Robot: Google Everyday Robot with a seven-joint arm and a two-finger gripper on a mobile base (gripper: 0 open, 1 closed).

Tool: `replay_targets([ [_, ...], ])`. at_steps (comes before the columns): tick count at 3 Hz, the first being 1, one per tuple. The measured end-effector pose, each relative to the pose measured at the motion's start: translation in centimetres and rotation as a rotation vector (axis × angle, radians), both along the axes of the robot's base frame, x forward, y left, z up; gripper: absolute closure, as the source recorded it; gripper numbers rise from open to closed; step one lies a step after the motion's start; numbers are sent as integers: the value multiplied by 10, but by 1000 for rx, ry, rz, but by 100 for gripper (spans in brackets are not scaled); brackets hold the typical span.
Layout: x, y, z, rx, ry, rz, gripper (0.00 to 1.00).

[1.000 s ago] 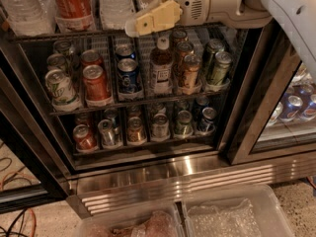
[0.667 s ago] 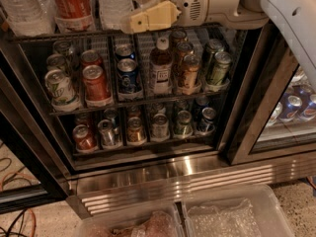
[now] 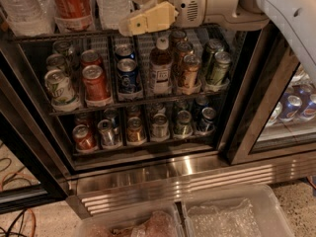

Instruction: Pick water bottle from top shelf of fridge

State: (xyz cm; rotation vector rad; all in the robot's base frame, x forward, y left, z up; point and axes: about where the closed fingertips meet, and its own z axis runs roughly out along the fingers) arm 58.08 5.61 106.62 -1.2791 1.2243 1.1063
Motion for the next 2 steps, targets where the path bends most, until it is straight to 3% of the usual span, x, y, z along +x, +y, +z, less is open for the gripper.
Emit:
replay_targets([
  [1, 2, 1, -2, -2, -2, -55, 0],
  [2, 8, 5, 0, -11, -20, -127, 0],
])
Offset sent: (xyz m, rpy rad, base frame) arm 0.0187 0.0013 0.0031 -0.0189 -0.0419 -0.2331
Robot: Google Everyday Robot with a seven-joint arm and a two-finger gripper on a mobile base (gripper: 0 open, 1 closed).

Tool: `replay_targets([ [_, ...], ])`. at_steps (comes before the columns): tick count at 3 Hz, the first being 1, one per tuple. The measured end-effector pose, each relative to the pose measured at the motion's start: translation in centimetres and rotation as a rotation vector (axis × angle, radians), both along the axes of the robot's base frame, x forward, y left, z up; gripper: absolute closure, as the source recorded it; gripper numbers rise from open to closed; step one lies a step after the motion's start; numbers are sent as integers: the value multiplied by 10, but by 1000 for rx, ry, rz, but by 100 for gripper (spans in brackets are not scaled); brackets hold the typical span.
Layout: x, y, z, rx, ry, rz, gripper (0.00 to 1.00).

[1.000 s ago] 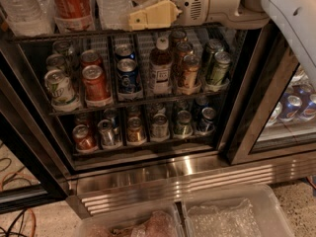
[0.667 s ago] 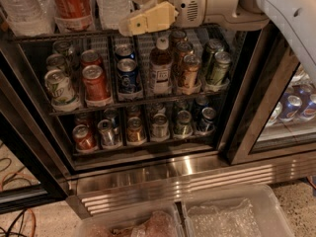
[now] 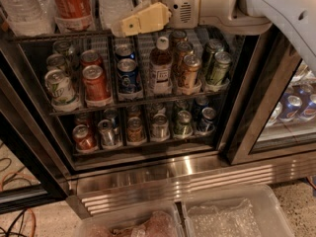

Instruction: Pick water bottle from top shelf of fridge

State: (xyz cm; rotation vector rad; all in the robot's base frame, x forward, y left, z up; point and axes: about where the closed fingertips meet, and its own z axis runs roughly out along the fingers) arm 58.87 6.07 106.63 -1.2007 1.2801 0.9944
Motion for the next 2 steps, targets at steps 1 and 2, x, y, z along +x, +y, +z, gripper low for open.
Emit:
replay_targets([
  [1, 5, -4, 1, -17, -15, -96, 0],
  [2, 5, -4, 1, -17, -15, -96, 0],
])
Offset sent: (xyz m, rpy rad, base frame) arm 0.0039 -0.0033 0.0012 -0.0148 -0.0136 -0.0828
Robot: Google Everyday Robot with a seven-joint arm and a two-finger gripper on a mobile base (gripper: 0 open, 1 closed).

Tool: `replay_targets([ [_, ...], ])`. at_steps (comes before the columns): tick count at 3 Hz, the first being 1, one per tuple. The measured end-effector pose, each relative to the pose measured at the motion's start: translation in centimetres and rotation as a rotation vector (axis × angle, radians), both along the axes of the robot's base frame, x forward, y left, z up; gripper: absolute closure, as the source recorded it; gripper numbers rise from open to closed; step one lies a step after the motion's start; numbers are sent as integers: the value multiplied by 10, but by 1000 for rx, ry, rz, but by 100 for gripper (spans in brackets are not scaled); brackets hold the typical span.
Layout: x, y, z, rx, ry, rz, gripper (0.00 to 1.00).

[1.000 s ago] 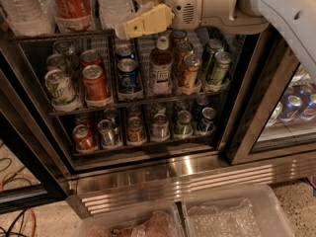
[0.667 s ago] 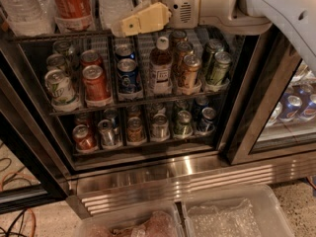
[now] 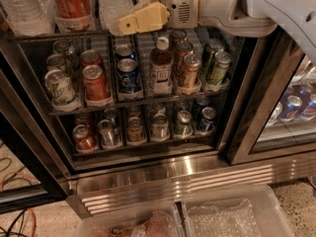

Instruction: Pick water bottle from top shelf of fridge

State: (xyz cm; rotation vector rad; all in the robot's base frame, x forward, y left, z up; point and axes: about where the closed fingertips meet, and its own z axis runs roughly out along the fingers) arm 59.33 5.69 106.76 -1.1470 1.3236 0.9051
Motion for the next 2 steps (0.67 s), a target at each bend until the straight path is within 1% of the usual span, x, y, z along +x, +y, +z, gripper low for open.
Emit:
replay_targets([
  [1, 3, 0, 1, 20, -8, -41, 0],
  [2, 13, 2, 4, 43, -16, -120, 0],
])
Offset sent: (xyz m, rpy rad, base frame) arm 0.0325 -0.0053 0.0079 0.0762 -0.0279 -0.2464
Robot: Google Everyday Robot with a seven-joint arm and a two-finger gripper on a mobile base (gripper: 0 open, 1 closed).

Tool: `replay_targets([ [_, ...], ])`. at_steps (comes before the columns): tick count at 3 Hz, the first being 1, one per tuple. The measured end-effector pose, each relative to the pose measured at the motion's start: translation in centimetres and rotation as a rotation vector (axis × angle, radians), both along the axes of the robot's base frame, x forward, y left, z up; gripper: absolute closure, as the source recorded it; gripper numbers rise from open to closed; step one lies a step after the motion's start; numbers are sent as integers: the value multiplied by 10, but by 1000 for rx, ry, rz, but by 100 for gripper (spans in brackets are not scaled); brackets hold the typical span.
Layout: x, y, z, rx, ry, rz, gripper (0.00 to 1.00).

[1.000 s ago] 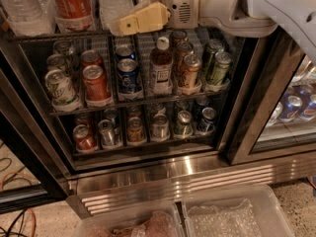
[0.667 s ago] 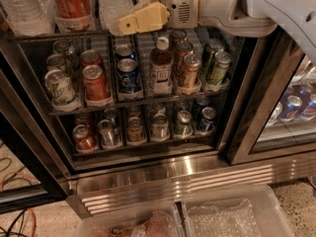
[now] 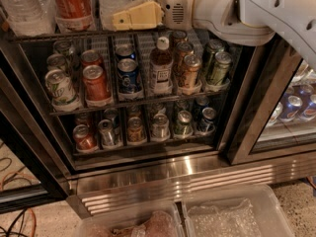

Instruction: Pick water bottle from top shelf of fridge

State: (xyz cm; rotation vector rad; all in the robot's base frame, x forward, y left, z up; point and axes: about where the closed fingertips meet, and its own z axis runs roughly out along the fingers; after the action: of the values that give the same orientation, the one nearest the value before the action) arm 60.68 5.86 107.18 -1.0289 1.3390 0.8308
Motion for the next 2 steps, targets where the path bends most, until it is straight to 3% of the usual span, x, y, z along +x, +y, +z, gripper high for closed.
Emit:
replay_targets([
  [2, 19, 16, -1, 30, 11, -99, 0],
])
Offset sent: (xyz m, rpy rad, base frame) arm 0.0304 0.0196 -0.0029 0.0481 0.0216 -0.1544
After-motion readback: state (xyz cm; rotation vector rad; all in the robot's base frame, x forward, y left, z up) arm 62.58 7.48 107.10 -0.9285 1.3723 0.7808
